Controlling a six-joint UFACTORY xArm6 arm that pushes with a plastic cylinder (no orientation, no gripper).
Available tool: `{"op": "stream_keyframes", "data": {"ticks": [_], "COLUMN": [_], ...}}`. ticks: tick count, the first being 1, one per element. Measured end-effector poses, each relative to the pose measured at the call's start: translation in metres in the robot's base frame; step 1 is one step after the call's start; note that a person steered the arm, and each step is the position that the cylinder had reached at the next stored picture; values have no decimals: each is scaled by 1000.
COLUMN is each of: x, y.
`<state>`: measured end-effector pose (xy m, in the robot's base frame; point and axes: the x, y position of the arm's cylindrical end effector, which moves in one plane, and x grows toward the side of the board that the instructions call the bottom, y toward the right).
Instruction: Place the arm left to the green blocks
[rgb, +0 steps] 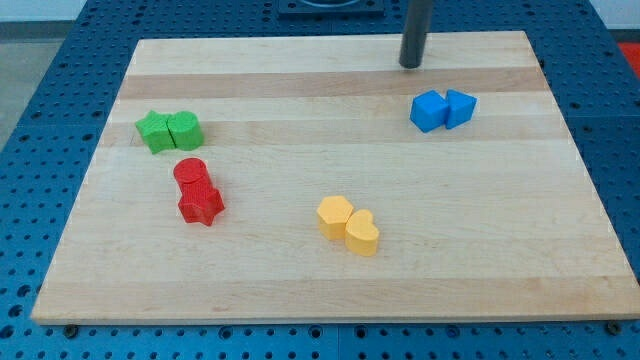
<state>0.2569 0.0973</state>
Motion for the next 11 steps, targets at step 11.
{"op": "stream_keyframes", "data": {"ticks": [11], "x": [87], "y": [-388]}}
